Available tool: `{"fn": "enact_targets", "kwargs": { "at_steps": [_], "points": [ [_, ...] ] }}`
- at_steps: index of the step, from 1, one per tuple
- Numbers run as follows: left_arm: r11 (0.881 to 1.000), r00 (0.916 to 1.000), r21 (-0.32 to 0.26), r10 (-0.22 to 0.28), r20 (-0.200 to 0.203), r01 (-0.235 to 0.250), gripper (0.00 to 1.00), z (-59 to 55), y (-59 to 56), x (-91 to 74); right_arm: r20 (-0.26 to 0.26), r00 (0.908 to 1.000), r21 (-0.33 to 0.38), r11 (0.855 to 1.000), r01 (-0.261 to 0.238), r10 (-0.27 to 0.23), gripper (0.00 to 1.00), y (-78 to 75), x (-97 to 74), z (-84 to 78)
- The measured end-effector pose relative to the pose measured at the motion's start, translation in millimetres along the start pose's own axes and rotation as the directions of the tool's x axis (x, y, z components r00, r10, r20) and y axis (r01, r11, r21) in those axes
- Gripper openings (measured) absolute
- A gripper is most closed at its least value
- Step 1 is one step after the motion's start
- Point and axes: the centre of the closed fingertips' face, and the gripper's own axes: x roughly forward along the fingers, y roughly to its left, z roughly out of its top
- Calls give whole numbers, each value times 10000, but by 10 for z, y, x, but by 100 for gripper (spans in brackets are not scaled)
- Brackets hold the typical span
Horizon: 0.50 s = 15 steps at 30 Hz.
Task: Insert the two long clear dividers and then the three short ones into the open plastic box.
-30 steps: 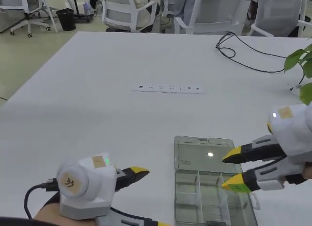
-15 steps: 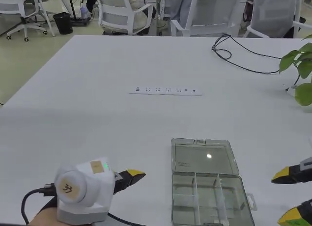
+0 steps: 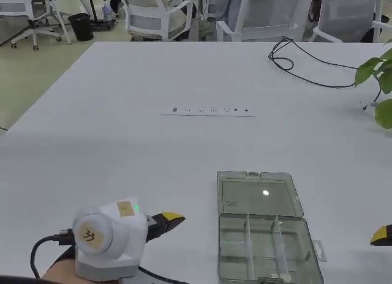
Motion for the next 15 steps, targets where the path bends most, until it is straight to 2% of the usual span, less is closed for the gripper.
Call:
{"fn": "enact_targets", "kwargs": {
  "at_steps": [5, 9, 15],
  "points": [
    [10000, 10000, -53, 7, -22, -8, 100, -8, 0, 0, -562, 9984, -437, 9990, -48, 24, 51, -44, 85, -136],
    [10000, 10000, -64, 18, -23, -19, 100, -11, 1, -2, -844, 9964, -718, 9974, -19, -42, 48, -47, 110, -170],
    [10000, 10000, -90, 19, -49, -19, 100, -24, -1, -3, -782, 9969, -679, 9977, 1, -54, 46, -56, 86, -148]
  ]
}}
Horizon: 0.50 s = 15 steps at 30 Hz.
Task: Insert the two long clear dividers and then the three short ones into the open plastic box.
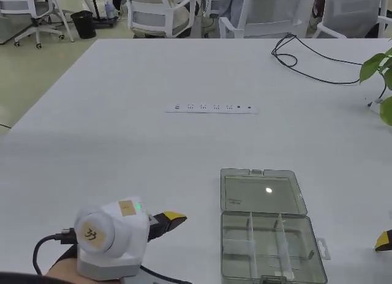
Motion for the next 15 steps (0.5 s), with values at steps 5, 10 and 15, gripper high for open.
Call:
{"fn": "enact_targets", "kwargs": {
  "at_steps": [5, 10, 15],
  "points": [
    [10000, 10000, -6, -7, 10, 7, 100, 4, -2, 2, -7, 10000, -31, 10000, 32, -32, 35, -16, -13, -11],
    [10000, 10000, 1, -22, 30, 22, 100, 10, -6, 5, -19, 10000, -16, 10000, 57, -57, 33, -15, -15, -12],
    [10000, 10000, 13, -14, 48, 14, 100, 18, -9, 0, -9, 10000, 65, 9999, 96, -96, 33, -16, -15, -18]
  ]
}}
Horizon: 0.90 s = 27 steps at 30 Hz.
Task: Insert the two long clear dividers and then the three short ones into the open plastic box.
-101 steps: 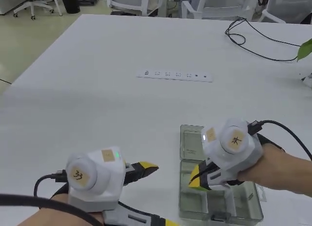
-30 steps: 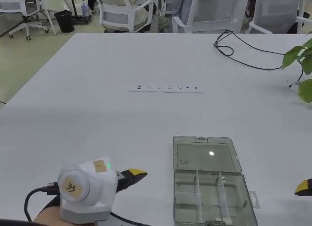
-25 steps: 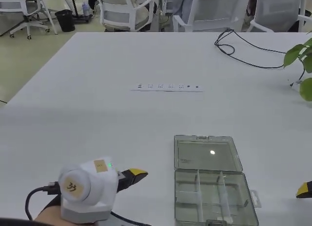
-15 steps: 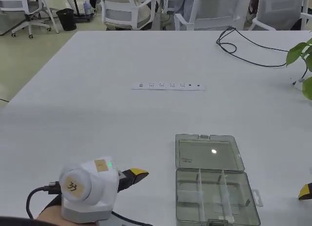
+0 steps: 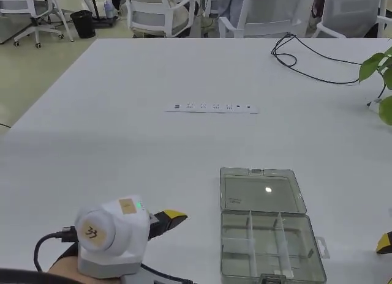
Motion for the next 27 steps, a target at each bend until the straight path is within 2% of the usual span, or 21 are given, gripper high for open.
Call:
{"fn": "enact_targets", "kwargs": {
  "at_steps": [4, 9, 14, 17, 19, 20, 21, 23, 27],
  "points": [
    [10000, 10000, -18, 20, 30, -20, 100, 7, -1, -12, -16, 9999, 6, 9999, 112, -112, 33, 0, -14, 2],
    [9999, 9999, -91, 76, 120, -75, 100, 31, 10, -35, 398, 9983, 61, 9991, 416, -418, 33, -4, -139, 131],
    [9998, 9992, -170, 143, 372, -137, 100, 143, 16, -58, 922, 9923, -86, 9964, 839, -828, 33, -17, -324, 324],
    [9996, 9983, -236, 181, 553, -168, 99, 238, 9, -56, 1238, 9857, -166, 9930, 1171, -1142, 33, -14, -459, 480],
    [9991, 9969, -358, 235, 744, -209, 97, 316, 9, -48, 1582, 9779, -161, 9899, 1410, -1367, 33, -7, -580, 634],
    [9987, 9963, -447, 271, 818, -235, 95, 342, 12, -42, 1619, 9768, -170, 9893, 1452, -1406, 33, -7, -597, 657],
    [9978, 9952, -624, 299, 929, -241, 93, 383, 4, -31, 1723, 9733, -199, 9873, 1575, -1518, 33, -4, -653, 727],
    [9940, 9910, -1089, 247, 1319, -103, 93, 476, -22, -3, 1913, 9667, -312, 9834, 1789, -1698, 33, -78, -686, 753],
    [9881, 9864, -1530, 120, 1637, 134, 90, 641, -96, 66, 2305, 9524, -433, 9757, 2147, -1994, 33, -39, -868, 1046]
  ]
}}
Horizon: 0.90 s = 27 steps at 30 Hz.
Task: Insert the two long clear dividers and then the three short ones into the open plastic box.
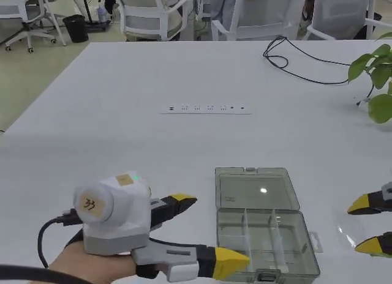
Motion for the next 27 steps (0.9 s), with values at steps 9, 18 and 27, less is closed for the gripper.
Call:
{"fn": "enact_targets", "kwargs": {
  "at_steps": [9, 18, 27],
  "points": [
    [9816, 9955, -1823, -409, 859, 560, 78, 261, -189, 192, 320, 9987, -824, 9957, 413, -388, 33, 35, -107, 547],
    [9198, 9911, -3732, -915, 971, 1215, 56, 329, -367, 342, 761, 9961, -1059, 9930, 532, -452, 33, 101, -146, 936],
    [8977, 9888, -4145, -1314, 711, 1491, 34, 303, -508, 461, 916, 9948, -1198, 9912, 559, -451, 33, 161, -151, 1145]
  ]
}}
